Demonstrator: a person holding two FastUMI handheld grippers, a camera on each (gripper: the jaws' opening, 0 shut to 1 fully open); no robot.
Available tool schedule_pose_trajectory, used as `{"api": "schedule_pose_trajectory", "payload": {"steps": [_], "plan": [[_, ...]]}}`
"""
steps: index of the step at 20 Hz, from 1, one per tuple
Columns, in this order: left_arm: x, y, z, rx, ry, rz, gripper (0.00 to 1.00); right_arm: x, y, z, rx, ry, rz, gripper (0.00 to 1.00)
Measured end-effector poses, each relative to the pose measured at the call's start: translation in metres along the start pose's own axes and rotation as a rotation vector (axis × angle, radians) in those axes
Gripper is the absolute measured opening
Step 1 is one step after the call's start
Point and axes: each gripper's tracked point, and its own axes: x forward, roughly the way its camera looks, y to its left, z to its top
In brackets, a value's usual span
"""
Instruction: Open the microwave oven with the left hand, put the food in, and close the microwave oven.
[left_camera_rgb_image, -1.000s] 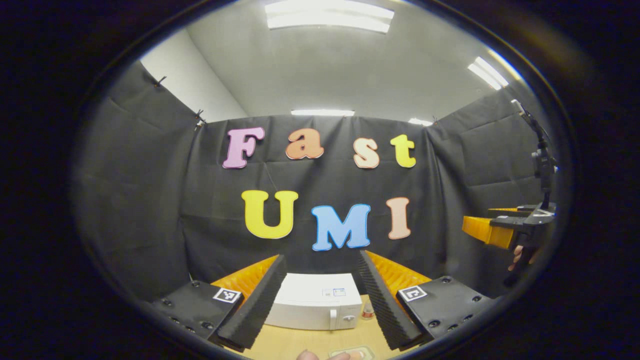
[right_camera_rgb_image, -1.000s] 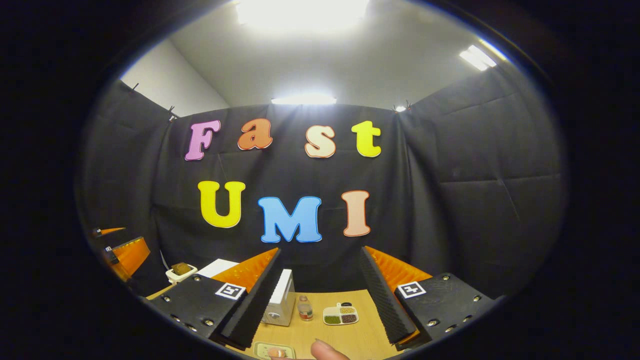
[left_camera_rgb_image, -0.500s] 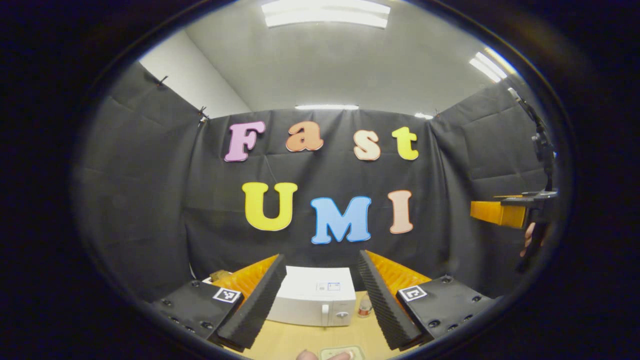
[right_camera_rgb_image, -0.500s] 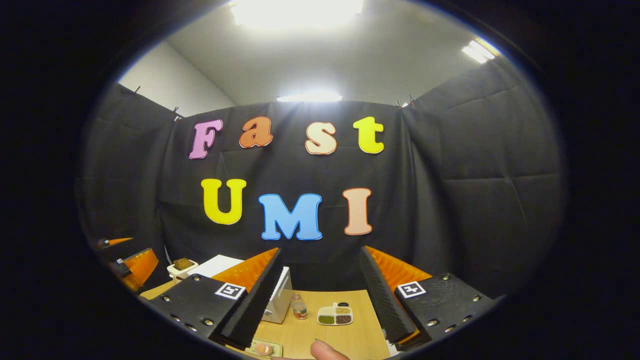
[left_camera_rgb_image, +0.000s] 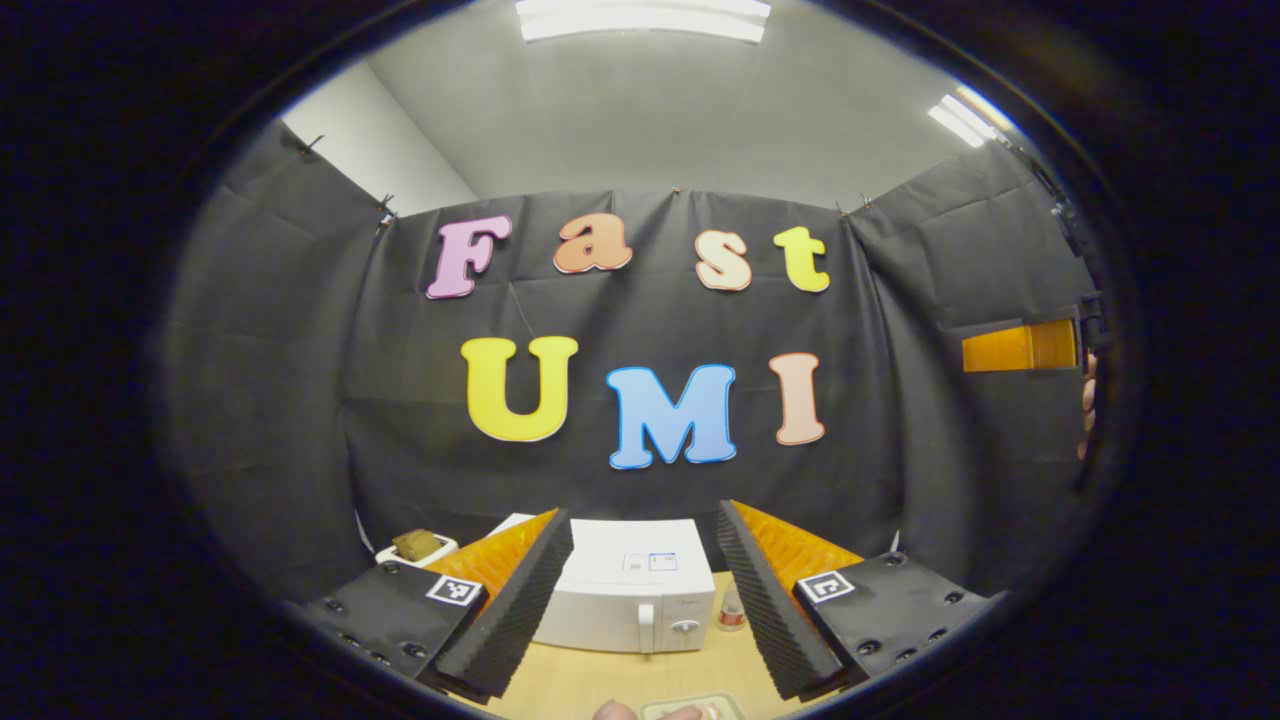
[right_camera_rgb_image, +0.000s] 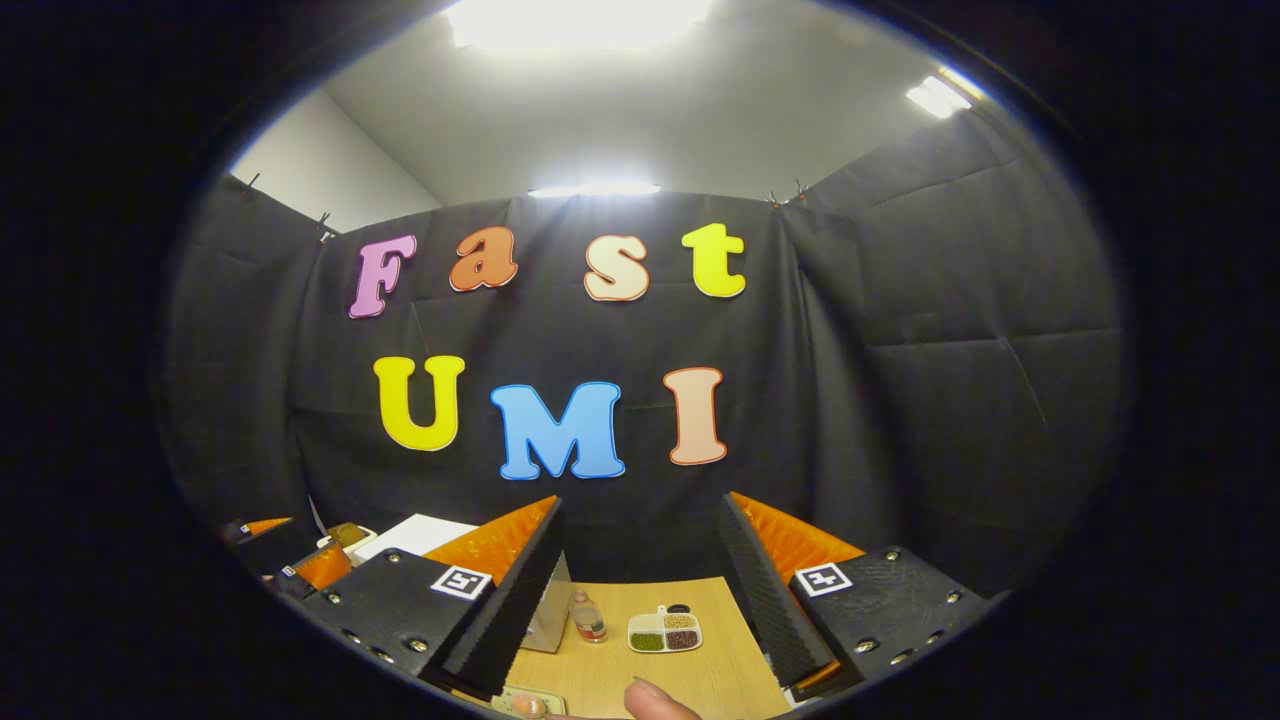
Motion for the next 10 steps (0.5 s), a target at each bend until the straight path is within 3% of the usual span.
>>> {"api": "schedule_pose_trajectory", "payload": {"steps": [6,10], "plan": [[0.047,0.019,-0.076,-0.021,0.048,-0.031,0.98,0.013,0.004,-0.021,-0.091,0.035,-0.127,0.94],[0.066,0.022,-0.119,-0.023,0.07,-0.037,0.99,0.019,0.007,-0.04,-0.133,0.076,-0.172,0.95]]}}
